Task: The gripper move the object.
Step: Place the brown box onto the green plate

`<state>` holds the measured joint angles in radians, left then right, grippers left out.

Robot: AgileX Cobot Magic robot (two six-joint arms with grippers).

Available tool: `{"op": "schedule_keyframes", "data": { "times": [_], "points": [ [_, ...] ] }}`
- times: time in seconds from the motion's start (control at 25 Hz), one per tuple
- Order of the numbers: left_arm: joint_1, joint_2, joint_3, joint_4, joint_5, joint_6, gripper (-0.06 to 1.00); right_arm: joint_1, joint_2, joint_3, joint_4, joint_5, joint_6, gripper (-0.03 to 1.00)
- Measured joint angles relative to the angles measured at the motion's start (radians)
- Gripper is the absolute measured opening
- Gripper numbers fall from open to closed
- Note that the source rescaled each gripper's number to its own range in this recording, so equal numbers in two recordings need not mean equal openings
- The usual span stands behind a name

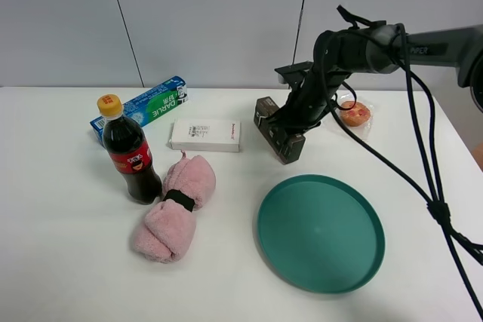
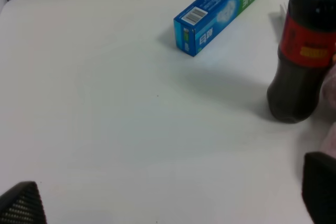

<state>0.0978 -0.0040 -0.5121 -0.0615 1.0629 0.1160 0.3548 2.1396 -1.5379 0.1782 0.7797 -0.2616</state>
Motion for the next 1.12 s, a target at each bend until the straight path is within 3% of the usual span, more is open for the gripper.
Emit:
{"op": "schedule_keyframes", "data": {
  "times": [0.4,0.84,1.12],
  "points": [
    [0.0,0.0,0.0,0.0,0.0,0.0,1.0,0.0,-0.11,0.0,-0.008,0.12,0.001,0.0],
    [0.0,0.0,0.0,0.0,0.0,0.0,1.0,0.014,-0.241,0.0,-0.039,0.41,0.073,0.0],
    [0.0,0.0,0.0,0.0,0.0,0.0,1.0,0.089,-0.316,0.0,-0.041,0.435,0.133,0.0]
  ]
}}
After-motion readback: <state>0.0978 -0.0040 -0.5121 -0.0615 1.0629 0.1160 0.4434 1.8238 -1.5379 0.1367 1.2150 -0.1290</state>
